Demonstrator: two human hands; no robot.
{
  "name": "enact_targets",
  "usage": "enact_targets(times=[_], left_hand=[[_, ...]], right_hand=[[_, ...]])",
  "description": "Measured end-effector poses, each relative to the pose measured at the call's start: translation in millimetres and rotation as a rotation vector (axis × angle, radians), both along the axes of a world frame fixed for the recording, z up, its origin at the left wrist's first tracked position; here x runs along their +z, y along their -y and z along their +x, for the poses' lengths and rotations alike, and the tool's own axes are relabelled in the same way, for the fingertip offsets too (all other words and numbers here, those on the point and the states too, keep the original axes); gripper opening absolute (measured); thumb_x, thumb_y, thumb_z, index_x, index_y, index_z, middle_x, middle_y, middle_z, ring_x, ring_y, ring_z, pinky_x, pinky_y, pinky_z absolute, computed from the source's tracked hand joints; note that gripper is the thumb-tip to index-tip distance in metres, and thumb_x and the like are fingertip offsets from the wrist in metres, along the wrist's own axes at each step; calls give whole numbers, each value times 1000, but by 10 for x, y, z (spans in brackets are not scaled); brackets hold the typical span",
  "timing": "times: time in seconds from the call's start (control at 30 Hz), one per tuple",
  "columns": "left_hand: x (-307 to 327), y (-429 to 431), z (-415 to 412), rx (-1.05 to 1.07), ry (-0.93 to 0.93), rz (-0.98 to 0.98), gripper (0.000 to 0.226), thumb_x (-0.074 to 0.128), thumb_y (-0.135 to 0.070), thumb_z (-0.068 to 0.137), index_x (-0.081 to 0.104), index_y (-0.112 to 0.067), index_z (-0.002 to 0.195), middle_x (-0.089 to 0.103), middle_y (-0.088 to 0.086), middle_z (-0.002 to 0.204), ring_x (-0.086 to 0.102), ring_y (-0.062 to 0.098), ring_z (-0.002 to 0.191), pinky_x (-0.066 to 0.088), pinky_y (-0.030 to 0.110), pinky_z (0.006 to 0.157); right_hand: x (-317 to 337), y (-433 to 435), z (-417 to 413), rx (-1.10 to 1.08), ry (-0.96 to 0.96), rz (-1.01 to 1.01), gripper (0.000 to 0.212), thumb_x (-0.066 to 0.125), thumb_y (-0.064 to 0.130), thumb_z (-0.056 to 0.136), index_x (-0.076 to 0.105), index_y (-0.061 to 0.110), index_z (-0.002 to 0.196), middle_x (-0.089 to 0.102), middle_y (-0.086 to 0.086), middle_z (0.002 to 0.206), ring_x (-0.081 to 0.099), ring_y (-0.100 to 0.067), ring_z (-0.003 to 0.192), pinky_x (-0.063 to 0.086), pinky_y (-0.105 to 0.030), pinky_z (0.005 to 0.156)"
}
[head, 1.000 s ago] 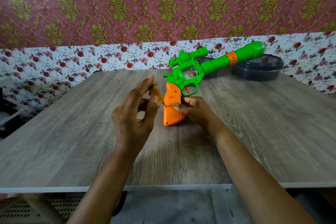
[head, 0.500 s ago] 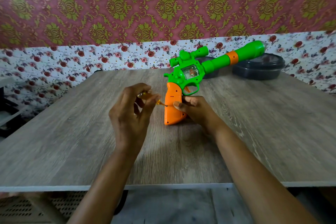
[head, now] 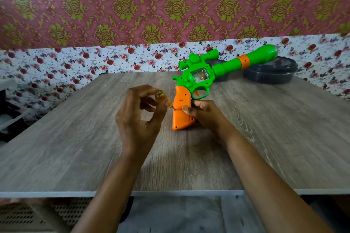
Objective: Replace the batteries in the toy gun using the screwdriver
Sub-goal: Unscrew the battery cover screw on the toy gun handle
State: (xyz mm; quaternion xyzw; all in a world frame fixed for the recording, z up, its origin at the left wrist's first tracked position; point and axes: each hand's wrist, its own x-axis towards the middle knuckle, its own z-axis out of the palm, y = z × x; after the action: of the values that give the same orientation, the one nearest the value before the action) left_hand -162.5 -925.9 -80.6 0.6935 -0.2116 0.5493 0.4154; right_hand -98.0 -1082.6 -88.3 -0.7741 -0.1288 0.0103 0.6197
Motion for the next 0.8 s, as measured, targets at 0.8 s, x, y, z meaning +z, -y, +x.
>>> enact_targets(times=[0.8], left_hand=[[19,-4,-19,-17,46,-24,28,71,-17,79,46,-14,89,56,0,87,58,14,65,49,29,55]], right_hand=[[-25,9,13,12,-1,31,27,56,12,89,61,9,115,65,-15,114,62,-20,100,48,-40,97]])
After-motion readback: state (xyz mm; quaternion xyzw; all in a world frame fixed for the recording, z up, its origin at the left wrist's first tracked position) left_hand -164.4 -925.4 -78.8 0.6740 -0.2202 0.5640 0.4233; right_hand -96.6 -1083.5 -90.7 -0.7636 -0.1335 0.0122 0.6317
